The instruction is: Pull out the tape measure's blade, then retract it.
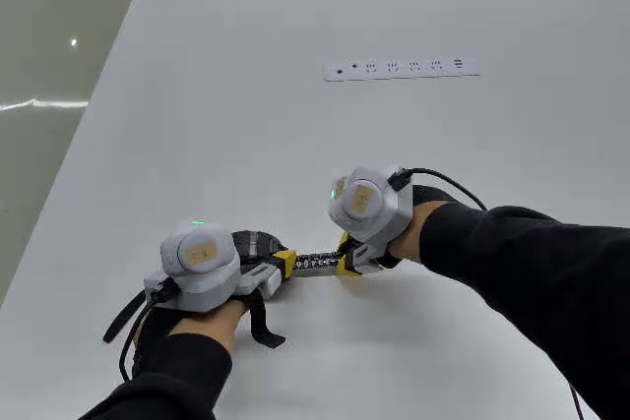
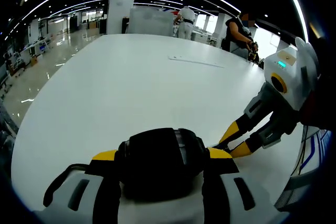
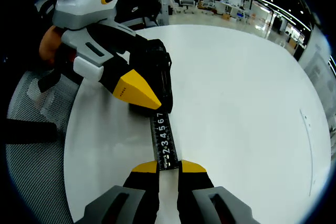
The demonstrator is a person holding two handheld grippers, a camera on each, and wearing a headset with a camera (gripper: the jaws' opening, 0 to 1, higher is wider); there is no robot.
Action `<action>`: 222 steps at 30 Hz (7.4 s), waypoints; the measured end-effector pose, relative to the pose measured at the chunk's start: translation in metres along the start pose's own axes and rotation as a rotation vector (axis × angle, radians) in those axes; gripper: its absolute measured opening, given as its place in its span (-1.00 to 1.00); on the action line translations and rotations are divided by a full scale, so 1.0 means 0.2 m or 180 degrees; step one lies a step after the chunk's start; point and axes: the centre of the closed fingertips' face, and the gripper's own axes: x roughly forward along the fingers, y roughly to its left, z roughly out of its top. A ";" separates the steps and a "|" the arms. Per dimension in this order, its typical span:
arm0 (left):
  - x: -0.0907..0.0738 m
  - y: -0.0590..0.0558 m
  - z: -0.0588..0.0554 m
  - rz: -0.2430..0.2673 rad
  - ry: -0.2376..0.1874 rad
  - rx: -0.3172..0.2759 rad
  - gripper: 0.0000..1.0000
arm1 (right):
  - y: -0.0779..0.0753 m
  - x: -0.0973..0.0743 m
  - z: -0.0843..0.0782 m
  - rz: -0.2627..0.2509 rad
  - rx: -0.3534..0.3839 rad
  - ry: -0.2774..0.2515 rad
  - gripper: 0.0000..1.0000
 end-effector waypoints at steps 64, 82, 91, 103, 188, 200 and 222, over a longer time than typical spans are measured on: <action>0.00 0.00 0.00 -0.0109 -0.0022 -0.0069 0.14 | 0.02 0.06 0.11 0.0009 0.0134 -0.0270 -0.84; -0.01 0.00 0.00 -0.0132 -0.0005 -0.0059 0.14 | 0.03 0.09 0.15 0.0019 0.0178 -0.0292 -0.84; -0.01 0.00 0.00 -0.0141 0.0003 -0.0060 0.14 | 0.03 0.10 0.18 0.0079 0.0172 -0.0326 -0.84; -0.01 0.00 0.00 -0.0155 0.0011 -0.0062 0.14 | 0.03 0.11 0.21 0.0086 0.0137 -0.0351 -0.84; -0.03 -0.01 0.03 -0.0145 -0.0048 0.0177 0.19 | 0.08 0.12 0.28 -0.0030 -0.0140 -0.0513 -0.77; -0.09 -0.02 0.11 -0.0422 -0.0188 -0.0075 0.37 | 0.09 -0.01 0.27 -0.0115 0.0004 -0.0699 -0.75; -0.20 -0.06 0.08 -0.0795 -0.0188 0.0574 0.99 | 0.16 -0.34 -0.03 -0.0487 0.0797 -0.1127 -0.52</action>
